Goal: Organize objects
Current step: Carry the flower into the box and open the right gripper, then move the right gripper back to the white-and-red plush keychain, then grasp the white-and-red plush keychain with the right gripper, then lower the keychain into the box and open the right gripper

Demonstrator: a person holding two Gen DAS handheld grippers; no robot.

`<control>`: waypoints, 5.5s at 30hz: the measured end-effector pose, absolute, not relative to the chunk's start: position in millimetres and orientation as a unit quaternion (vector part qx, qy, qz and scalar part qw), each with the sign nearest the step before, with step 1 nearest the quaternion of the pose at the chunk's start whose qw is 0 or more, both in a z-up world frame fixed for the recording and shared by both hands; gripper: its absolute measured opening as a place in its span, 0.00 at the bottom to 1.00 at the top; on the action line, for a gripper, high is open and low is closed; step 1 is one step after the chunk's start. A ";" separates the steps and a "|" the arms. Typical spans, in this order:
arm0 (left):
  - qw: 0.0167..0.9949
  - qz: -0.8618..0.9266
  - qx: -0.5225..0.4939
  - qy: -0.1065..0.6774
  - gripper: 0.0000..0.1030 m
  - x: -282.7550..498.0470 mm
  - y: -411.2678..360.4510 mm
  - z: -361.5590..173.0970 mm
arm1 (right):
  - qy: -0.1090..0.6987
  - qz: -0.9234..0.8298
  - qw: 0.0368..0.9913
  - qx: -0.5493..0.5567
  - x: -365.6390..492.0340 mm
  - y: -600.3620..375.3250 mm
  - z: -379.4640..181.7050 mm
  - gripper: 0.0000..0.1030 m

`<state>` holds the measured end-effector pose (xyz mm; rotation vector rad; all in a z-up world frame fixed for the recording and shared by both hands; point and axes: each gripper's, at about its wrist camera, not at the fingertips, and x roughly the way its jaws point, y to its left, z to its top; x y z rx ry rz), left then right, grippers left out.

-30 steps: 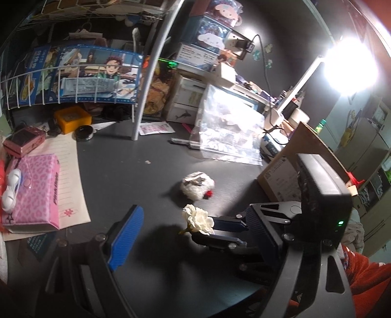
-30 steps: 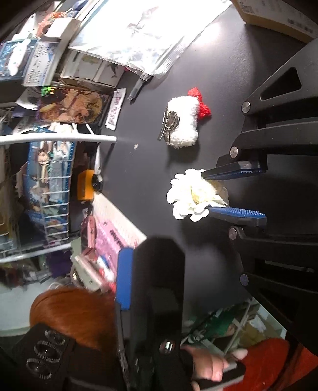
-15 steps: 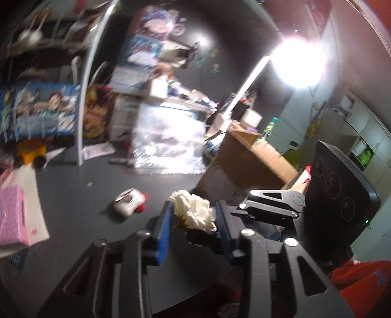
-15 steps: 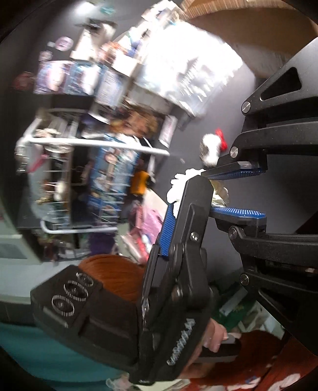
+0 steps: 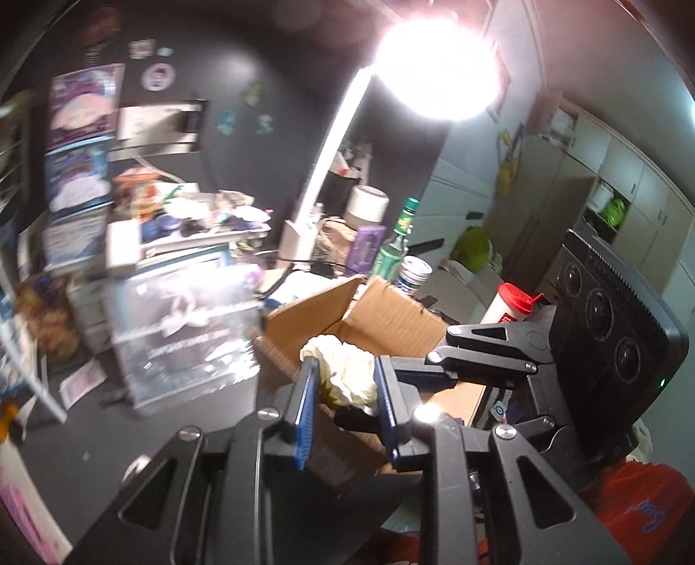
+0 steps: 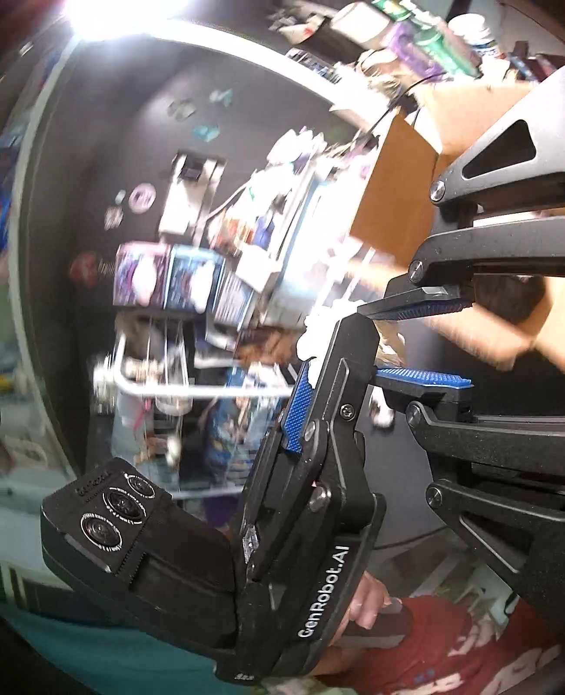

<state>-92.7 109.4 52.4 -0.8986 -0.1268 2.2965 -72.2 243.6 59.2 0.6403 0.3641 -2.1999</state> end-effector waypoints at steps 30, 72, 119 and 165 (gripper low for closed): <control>0.302 0.880 -0.364 -0.038 0.69 -126.8 110.6 66.7 | 0.152 -0.846 0.386 0.336 -132.2 270.8 60.4 0.61; 0.096 0.902 -0.388 -0.161 0.87 -42.0 -97.5 -108.9 | 0.163 -0.818 0.388 0.392 -112.5 61.4 -121.3 0.95; 0.277 0.881 -0.368 -0.112 0.33 -21.6 16.6 2.0 | 0.166 -0.822 0.482 0.252 -13.5 163.0 20.5 0.45; 0.218 0.922 -0.321 -0.003 0.99 -80.6 131.6 64.9 | 0.141 -0.878 0.351 0.294 -105.2 297.5 56.6 0.95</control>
